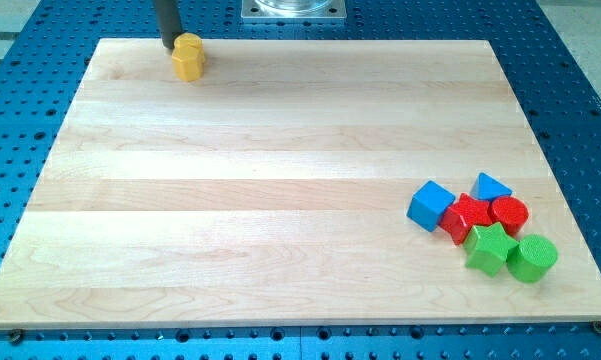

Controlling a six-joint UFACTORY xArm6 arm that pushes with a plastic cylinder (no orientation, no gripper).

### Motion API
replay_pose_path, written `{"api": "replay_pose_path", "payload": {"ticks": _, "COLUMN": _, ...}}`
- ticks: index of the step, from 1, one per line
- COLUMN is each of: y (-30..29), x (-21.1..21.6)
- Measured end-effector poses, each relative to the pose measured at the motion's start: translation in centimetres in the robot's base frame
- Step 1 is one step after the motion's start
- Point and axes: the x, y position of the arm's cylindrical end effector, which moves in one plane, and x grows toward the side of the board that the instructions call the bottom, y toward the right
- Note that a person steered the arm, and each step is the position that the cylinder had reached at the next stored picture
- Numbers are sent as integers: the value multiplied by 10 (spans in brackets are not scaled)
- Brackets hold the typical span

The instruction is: Separate the yellow heart from the yellow hexagon

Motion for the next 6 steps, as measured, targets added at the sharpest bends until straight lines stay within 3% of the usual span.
{"api": "replay_pose_path", "payload": {"ticks": 1, "y": 16, "x": 23}}
{"api": "replay_pose_path", "payload": {"ticks": 3, "y": -1, "x": 166}}
{"api": "replay_pose_path", "payload": {"ticks": 4, "y": -19, "x": 121}}
{"api": "replay_pose_path", "payload": {"ticks": 5, "y": 35, "x": 57}}
{"api": "replay_pose_path", "payload": {"ticks": 6, "y": 86, "x": 39}}
